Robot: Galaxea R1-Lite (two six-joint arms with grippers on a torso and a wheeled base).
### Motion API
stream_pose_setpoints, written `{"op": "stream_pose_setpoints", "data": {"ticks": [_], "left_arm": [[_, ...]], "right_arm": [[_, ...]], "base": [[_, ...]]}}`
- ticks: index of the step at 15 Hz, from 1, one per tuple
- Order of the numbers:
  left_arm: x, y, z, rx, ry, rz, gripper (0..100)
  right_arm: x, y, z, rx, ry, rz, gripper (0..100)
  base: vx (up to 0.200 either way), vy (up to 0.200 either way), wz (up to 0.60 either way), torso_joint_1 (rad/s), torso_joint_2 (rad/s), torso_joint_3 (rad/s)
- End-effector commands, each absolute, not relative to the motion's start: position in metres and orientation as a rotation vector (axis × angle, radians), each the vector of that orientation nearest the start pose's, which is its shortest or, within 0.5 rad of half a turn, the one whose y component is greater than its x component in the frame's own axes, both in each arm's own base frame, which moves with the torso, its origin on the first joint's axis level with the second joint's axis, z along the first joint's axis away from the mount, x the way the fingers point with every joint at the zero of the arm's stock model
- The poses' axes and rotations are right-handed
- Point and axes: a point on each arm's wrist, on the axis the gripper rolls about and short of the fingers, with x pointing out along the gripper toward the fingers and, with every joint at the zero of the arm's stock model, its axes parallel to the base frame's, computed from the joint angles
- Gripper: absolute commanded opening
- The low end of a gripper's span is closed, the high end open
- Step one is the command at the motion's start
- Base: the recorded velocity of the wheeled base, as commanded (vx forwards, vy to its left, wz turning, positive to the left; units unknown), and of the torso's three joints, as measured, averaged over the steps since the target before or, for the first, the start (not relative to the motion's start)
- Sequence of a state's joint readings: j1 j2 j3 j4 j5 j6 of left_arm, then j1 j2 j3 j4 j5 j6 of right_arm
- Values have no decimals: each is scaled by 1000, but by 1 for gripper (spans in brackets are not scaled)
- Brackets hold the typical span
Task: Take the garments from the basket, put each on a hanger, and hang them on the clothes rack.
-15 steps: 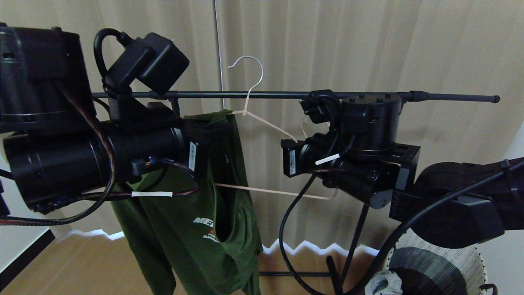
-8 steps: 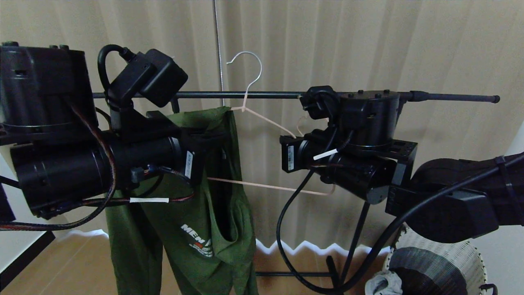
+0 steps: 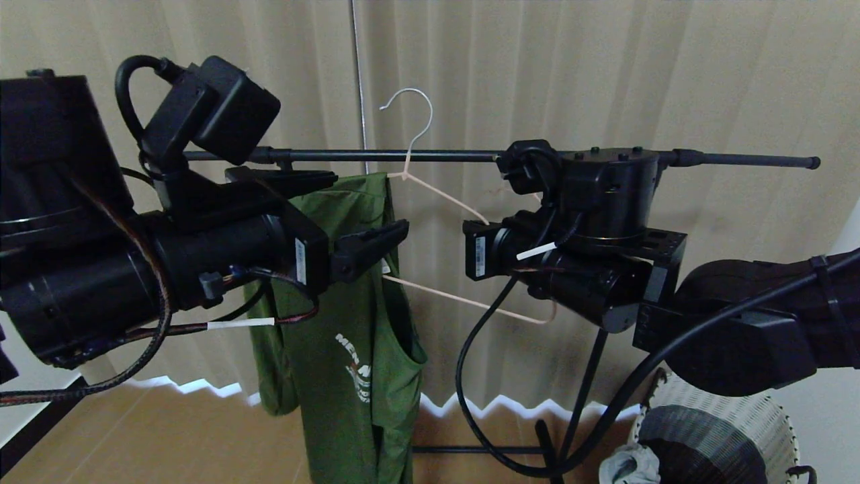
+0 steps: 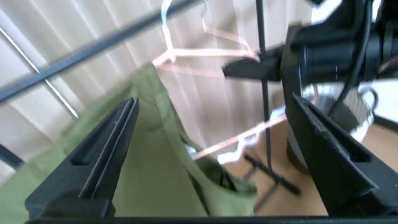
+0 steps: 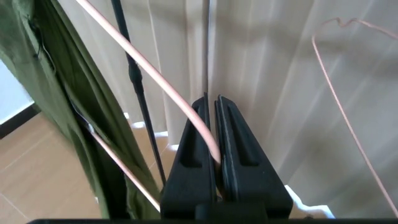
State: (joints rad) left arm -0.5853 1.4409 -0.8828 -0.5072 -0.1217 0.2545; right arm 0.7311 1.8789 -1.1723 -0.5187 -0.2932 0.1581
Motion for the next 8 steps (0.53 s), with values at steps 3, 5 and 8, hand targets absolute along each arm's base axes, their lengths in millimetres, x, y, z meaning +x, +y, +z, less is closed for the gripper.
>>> {"op": "stream_pose_setpoints", "data": {"ticks": [3, 5, 8], "left_arm": [[204, -116, 260, 336, -61, -637, 100], [207, -92, 260, 461, -109, -631, 100], [210, -85, 257, 542, -120, -625, 100]], "right_arm": [[279, 228, 214, 56, 195, 393, 0], [266, 217, 218, 24, 188, 403, 0], [252, 206, 215, 16, 177, 415, 0]], "base": [[0, 0, 0, 0, 0, 0], [0, 0, 0, 0, 0, 0], [0, 0, 0, 0, 0, 0]]}}
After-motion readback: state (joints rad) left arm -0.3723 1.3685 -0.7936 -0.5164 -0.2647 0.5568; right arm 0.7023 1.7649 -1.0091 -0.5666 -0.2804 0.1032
